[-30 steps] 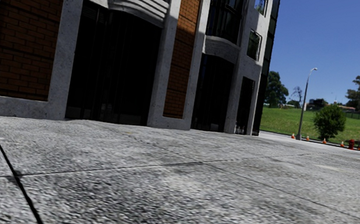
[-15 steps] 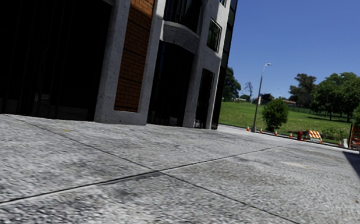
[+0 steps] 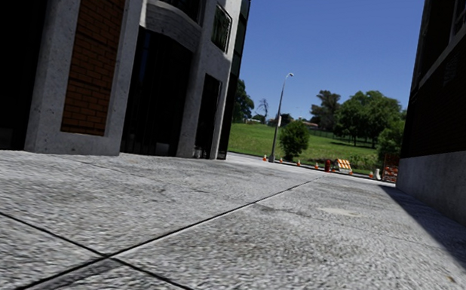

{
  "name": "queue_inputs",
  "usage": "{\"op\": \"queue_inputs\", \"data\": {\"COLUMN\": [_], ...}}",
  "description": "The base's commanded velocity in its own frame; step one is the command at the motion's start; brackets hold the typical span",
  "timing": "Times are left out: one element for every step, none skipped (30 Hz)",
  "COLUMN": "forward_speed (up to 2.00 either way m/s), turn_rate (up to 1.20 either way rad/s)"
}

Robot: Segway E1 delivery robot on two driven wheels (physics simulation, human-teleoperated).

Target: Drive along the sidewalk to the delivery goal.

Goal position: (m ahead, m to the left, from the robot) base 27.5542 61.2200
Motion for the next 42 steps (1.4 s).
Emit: {"op": "queue_inputs", "data": {"forward_speed": [2.0,2.0,2.0,2.0,2.0,2.0,2.0,2.0,2.0,2.0,2.0,2.0,2.0,2.0,2.0,2.0,2.0,2.0,2.0,2.0,2.0,2.0,2.0,2.0,2.0,2.0,2.0,2.0,2.0,2.0,2.0,2.0,2.0,2.0,2.0,2.0,2.0,2.0,2.0,2.0,2.0,2.0], "turn_rate": [-0.5,-0.5,-0.5,-0.5,-0.07,-0.07,0.0,0.0,0.0,0.0,0.0,0.0,0.0,0.0,0.0,0.0,0.0,0.0,0.0,0.0,0.0,0.0,0.0,0.0,0.0,0.0,0.0,0.0,0.0,0.0,0.0,0.0,0.0,0.0,0.0,0.0,0.0,0.0,0.0,0.0,0.0,0.0]}}
